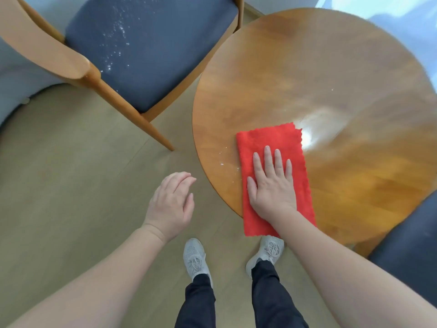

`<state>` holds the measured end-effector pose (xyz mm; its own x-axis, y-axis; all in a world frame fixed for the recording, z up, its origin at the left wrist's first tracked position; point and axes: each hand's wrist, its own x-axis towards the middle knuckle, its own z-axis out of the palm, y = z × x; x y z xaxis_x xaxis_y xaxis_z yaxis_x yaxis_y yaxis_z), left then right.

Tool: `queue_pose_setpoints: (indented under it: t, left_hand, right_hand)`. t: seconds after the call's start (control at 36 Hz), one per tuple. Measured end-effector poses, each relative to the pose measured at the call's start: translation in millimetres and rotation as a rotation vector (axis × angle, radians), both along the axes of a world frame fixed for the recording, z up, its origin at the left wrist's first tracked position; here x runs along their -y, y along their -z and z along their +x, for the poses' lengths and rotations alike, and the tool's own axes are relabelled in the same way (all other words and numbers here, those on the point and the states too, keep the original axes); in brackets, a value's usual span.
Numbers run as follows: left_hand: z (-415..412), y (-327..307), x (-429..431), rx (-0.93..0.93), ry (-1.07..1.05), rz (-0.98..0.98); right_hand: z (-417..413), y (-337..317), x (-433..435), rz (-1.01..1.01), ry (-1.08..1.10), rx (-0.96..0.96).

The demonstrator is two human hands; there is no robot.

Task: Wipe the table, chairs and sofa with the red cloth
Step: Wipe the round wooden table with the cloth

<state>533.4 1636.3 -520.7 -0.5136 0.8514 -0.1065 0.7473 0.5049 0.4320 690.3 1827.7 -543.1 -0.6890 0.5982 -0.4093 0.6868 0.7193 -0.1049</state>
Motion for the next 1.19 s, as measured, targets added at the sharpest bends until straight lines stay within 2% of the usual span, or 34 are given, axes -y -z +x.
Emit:
queue_pose_setpoints:
  t: [0.22,0.56,0.81,1.19]
  left_hand:
    - [-12.3,-2.4,9.0,-0.019,-0.013,0.012]
    - [-10.2,3.5,21.9,0.010,-0.026,-0.028]
    - [-12.6,7.1,13.1,0.017,-0.020,-0.038]
    - [-15.5,9.6,0.8,0.002,-0.012,-0.070]
  right_hand:
    - [-37.4,1.5,36.7,-0.033,0.070,-0.010]
    - [-25.8,-0.3,24.0,0.008,-0.271,0.012]
    - [-46.4,1.6,21.2,-0.011,-0.197,-0.033]
    - [-43.2,5.5,-119.4,0.132,0.011,-0.051]
